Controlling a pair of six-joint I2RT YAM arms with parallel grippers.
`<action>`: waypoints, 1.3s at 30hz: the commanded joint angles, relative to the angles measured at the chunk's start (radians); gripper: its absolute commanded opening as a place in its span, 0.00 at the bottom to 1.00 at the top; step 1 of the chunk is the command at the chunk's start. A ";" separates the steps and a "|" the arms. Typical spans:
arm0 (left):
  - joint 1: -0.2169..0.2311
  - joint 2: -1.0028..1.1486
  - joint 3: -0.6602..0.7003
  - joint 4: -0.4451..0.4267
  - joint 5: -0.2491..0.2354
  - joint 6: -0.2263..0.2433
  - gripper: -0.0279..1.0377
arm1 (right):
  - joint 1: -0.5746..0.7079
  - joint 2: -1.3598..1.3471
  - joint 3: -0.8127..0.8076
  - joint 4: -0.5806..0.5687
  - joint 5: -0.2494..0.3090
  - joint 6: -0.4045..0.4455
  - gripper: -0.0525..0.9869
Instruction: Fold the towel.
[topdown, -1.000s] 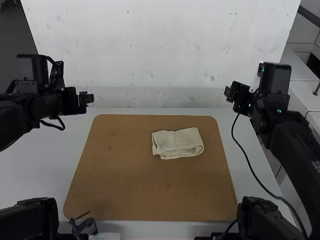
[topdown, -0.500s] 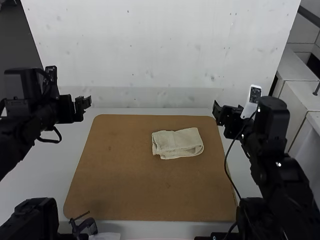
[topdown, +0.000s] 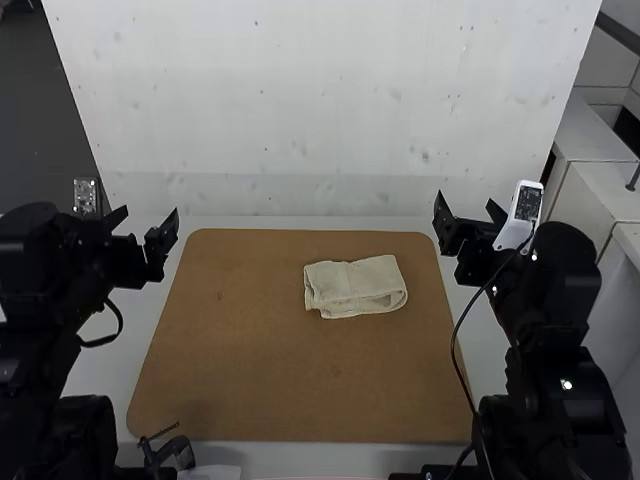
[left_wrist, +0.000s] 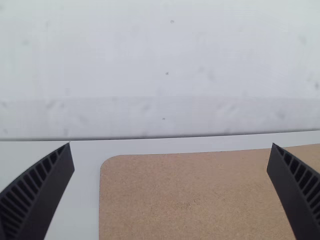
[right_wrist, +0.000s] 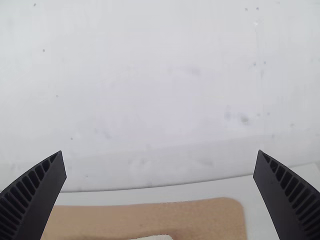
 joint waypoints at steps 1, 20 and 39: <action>-0.002 -0.100 -0.043 0.013 0.003 0.061 0.96 | -0.007 -0.023 0.008 0.008 0.005 0.009 0.98; -0.054 -0.176 -0.184 0.056 -0.187 0.147 0.96 | -0.026 -0.013 -0.098 -0.005 0.046 0.003 0.98; -0.050 -0.176 -0.184 0.058 -0.187 0.140 0.96 | -0.029 -0.006 -0.151 0.036 0.072 -0.021 0.98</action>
